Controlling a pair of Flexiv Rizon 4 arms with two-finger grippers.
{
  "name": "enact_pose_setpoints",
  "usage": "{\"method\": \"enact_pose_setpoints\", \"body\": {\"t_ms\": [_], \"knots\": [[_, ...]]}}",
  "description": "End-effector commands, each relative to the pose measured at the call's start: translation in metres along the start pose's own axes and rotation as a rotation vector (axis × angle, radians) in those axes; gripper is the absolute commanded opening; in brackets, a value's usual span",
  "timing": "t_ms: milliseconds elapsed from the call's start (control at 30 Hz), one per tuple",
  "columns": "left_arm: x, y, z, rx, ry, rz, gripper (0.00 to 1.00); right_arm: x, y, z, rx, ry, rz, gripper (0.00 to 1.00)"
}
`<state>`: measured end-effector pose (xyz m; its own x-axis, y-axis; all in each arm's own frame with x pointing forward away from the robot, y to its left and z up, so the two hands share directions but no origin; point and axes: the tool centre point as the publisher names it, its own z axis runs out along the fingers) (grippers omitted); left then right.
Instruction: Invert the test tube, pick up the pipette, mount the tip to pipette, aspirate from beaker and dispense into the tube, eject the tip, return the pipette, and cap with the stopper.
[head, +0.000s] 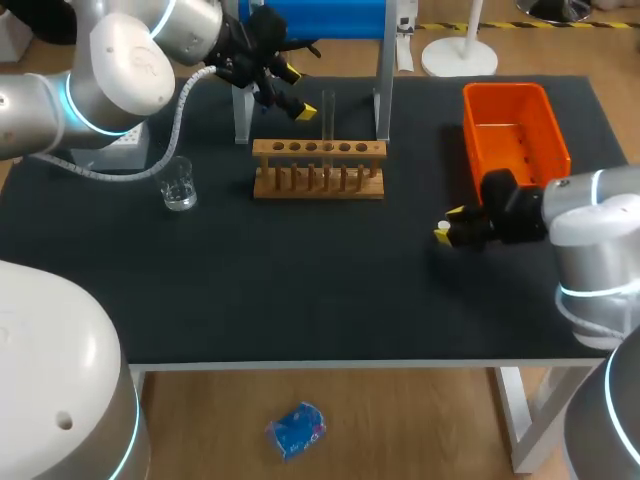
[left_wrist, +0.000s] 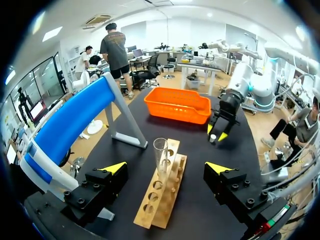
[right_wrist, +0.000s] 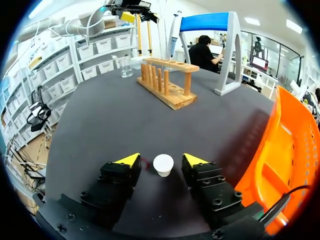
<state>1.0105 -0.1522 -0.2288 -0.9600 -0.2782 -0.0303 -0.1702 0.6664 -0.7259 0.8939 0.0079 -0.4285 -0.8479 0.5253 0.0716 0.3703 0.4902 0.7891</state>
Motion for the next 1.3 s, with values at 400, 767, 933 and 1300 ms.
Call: {"method": "enact_pose_setpoints", "body": {"t_ms": [400, 767, 933, 1300], "knots": [[0.0001, -0.0002, -0.0004, -0.002, 0.001, -0.002, 1.0, -0.0025, 0.0024, 0.0046, -0.001, 0.0, -0.005, 0.47], [0.0001, -0.0002, -0.0004, -0.002, 0.001, -0.002, 1.0, -0.0027, 0.0026, 0.0055, 0.0, -0.002, -0.003, 0.37], [0.0001, -0.0002, -0.0004, -0.002, 0.001, -0.002, 1.0, -0.0025, 0.0025, 0.0054, 0.002, -0.003, 0.001, 0.17], [0.0001, -0.0002, -0.0004, -0.002, 0.001, -0.002, 1.0, -0.0024, 0.0021, 0.0036, 0.003, -0.011, 0.001, 0.0]]}}
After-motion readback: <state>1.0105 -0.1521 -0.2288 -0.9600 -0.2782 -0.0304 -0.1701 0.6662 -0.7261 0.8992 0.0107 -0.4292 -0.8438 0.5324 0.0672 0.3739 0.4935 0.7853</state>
